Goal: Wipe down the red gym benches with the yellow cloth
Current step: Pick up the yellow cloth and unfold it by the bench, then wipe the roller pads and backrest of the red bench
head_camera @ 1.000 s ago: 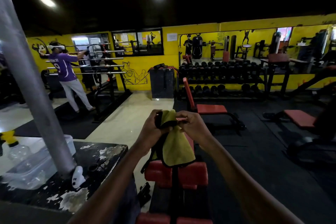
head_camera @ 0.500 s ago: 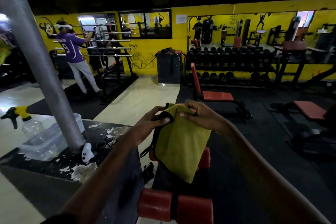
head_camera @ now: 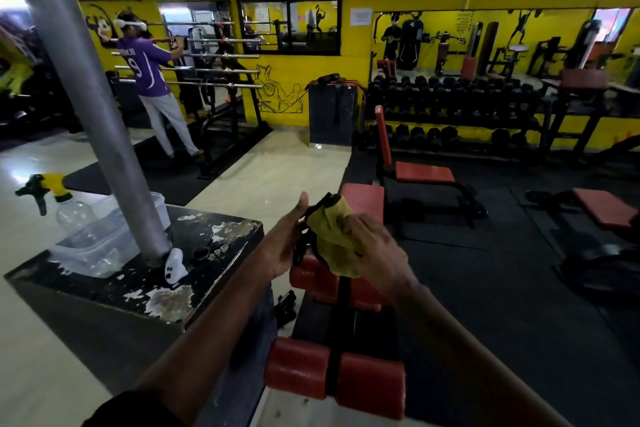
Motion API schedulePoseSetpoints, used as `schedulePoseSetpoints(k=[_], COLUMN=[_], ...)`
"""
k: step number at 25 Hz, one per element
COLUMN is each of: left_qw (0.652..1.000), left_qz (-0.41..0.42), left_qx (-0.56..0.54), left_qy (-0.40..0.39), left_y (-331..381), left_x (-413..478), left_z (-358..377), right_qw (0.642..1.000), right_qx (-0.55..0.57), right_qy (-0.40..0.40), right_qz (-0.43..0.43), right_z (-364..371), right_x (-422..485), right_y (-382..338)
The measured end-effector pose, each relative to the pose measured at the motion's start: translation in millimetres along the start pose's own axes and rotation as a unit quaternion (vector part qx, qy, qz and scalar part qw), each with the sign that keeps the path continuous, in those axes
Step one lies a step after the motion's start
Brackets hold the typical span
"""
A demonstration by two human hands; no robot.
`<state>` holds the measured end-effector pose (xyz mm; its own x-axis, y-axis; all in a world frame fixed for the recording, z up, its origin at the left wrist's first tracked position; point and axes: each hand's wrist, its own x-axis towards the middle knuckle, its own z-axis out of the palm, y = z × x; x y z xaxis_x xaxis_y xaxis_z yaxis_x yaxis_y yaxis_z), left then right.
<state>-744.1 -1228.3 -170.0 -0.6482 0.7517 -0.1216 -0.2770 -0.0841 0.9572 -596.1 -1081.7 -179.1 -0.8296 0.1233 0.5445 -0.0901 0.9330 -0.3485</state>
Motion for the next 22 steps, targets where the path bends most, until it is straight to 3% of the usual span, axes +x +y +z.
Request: schedulePoseSetpoints(k=[3, 6, 9, 11, 13, 15, 19, 22], left_qw=[0.997, 0.992, 0.998, 0.999, 0.999, 1.0, 0.994, 0.972], left_qz=[0.026, 0.05, 0.048, 0.035, 0.021, 0.005, -0.045, -0.082], left_qx=[0.071, 0.107, 0.035, 0.002, -0.024, -0.025, 0.083, 0.174], left_qy=[-0.015, 0.042, 0.023, 0.001, -0.009, 0.0, 0.059, 0.133], left_y=[-8.0, -25.4, -48.0, -66.2, -85.9, -105.6, -156.5, -194.7], left_x=[1.6, 4.1, -6.5, -15.5, -21.0, -23.3, -22.8, -31.5], left_z=[2.2, -3.8, -18.8, -24.5, -28.2, -32.0, -56.2, -82.8], right_qw=[0.998, 0.994, 0.981, 0.949, 0.892, 0.851, 0.849, 0.878], right_qx=[0.04, 0.098, 0.164, 0.238, 0.345, 0.397, 0.347, 0.228], right_qy=[-0.041, -0.033, 0.032, -0.059, -0.169, -0.223, -0.235, -0.202], right_qz=[-0.002, -0.021, 0.103, 0.197, 0.236, 0.262, 0.321, 0.37], right_z=[27.8, 39.6, 44.4, 49.9, 62.2, 79.9, 110.7, 132.8], right_x=[-14.8, -33.8, -48.7, -55.6, -64.8, -76.3, -98.0, -114.1], right_y=[2.6, 0.1, 5.1, 19.7, 32.4, 37.4, 28.8, 25.5])
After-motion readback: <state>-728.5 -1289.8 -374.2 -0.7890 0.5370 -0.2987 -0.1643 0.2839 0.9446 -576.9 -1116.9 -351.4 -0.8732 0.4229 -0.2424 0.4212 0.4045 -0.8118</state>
